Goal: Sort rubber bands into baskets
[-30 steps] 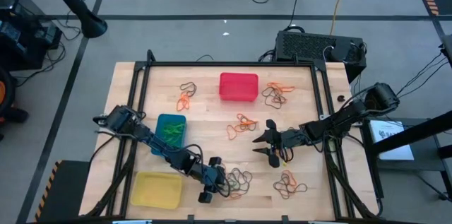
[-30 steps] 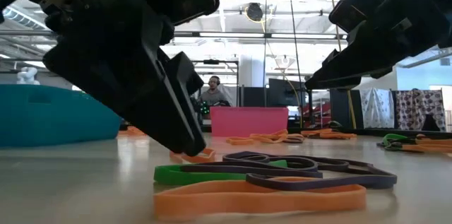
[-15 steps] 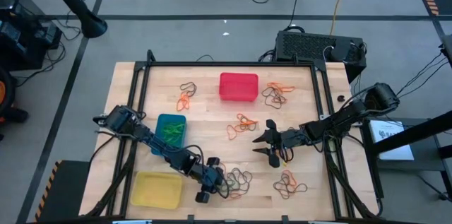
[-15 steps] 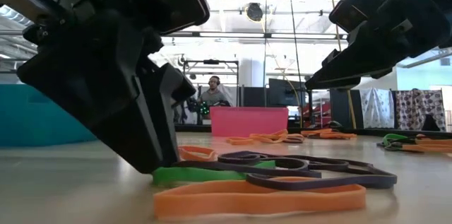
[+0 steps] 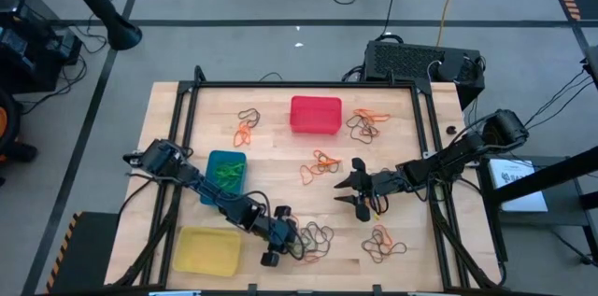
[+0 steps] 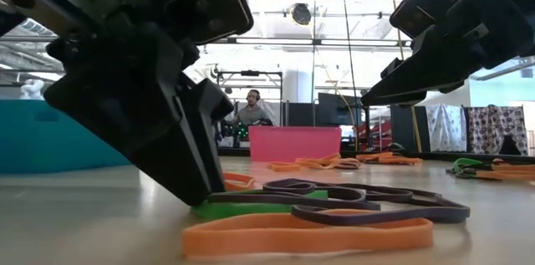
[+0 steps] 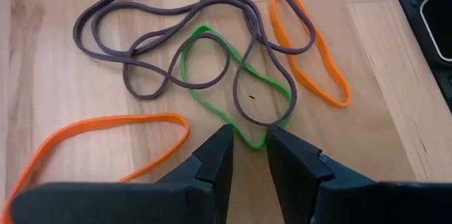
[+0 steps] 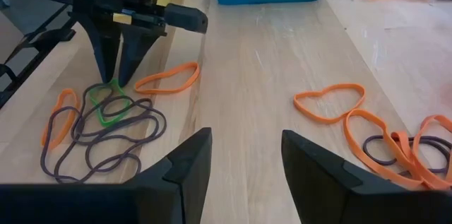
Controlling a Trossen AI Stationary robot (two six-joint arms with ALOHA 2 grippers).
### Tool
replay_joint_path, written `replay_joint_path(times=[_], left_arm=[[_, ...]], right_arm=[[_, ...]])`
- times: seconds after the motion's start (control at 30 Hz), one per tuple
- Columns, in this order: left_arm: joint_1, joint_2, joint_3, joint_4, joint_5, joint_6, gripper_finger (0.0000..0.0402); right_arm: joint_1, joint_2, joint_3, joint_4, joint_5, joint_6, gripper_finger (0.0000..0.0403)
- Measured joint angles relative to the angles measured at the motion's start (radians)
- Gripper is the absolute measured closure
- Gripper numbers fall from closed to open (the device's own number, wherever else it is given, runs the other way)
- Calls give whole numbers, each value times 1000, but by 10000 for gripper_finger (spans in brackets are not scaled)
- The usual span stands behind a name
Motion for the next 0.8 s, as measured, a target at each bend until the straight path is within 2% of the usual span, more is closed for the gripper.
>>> replay_joint_path(times=[0.17, 0.37, 0.5, 0.6, 0.8], left_arm=[[0, 0, 0, -6, 7, 21, 315], [0, 0, 0, -5, 13, 36, 392], [0, 0, 9, -19, 14, 40, 396], [0, -15, 39, -91, 13, 68, 398], [-7, -66, 138, -228, -80, 162, 399]], right_arm=[[0, 0, 0, 0, 0, 1, 238], [0, 0, 0, 0, 0, 2, 238], [0, 0, 0, 0, 0, 3, 238], [0, 0, 0, 0, 0, 3, 238], [0, 0, 0, 0, 0, 2, 238]])
